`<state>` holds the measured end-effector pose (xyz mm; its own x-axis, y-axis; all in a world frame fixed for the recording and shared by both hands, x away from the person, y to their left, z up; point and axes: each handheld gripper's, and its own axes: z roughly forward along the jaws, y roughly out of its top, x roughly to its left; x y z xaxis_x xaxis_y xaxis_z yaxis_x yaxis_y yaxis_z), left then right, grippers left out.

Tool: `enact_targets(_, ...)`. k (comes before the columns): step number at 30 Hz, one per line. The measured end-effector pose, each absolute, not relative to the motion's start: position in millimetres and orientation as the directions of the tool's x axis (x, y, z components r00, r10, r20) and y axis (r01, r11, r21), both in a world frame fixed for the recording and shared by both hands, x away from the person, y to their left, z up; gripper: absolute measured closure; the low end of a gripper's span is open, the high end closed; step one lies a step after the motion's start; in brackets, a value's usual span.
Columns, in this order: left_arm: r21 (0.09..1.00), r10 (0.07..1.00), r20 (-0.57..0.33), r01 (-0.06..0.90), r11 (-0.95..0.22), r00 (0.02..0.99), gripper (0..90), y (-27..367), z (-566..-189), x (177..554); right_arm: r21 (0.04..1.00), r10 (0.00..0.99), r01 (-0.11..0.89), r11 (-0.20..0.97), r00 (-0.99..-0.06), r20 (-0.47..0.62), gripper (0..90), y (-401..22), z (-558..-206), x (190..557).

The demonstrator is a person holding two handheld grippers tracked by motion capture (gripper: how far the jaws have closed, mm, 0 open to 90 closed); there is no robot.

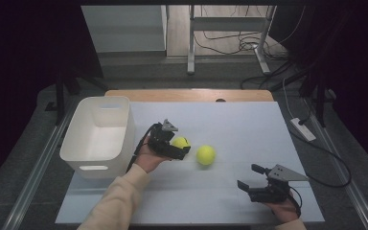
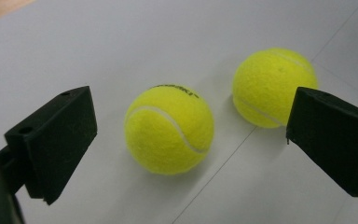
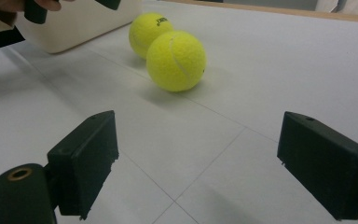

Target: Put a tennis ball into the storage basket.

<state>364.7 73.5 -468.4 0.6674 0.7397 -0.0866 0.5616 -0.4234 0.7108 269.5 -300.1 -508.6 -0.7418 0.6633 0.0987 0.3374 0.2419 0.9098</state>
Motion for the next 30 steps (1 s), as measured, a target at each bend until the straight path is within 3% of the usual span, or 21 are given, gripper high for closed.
enact_targets(30,0.639,0.743,-0.166,0.645,-0.419,0.648,2.5,62.9,-502.1,390.7,0.909,0.662,0.339,0.243,-0.742,0.1,12.2,-299.9,-509.3,269.8)
